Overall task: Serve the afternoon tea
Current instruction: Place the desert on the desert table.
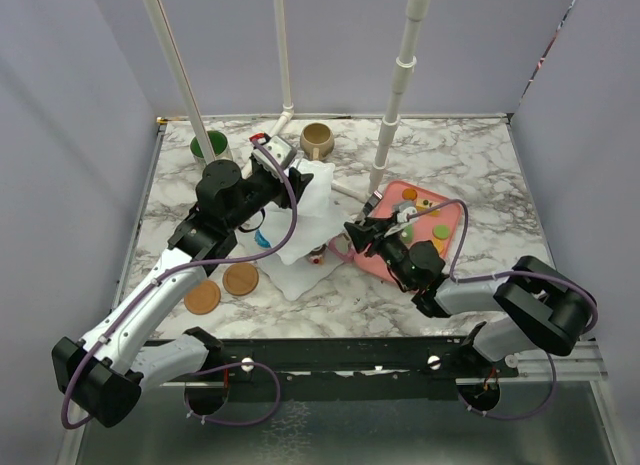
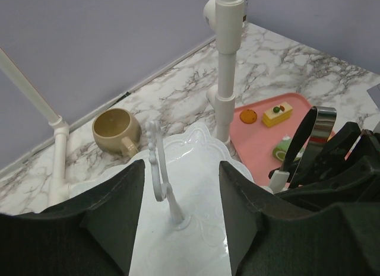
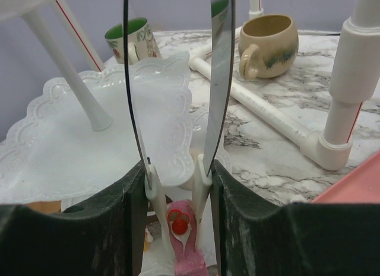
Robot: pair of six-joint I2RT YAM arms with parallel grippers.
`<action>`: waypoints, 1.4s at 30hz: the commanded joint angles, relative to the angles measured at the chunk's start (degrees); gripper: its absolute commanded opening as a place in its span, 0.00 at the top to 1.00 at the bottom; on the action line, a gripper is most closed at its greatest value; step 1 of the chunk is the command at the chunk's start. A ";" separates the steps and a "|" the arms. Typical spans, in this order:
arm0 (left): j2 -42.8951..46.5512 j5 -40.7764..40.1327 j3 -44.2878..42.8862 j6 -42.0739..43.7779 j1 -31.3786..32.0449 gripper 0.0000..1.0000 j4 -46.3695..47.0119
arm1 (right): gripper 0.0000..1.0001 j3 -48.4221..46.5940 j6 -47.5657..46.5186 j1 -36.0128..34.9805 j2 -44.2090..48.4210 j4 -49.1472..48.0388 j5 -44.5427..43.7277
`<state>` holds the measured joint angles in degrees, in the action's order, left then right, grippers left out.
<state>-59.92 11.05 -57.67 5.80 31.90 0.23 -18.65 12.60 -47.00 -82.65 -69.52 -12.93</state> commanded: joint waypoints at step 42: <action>3.88 5.97 -2.92 4.31 0.08 0.41 -5.14 | 0.43 4.93 -9.18 -5.76 10.87 -4.80 -2.79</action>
<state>-58.04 12.14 -57.98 7.84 31.90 -3.14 -13.98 5.26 -52.36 -78.65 -77.97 -17.04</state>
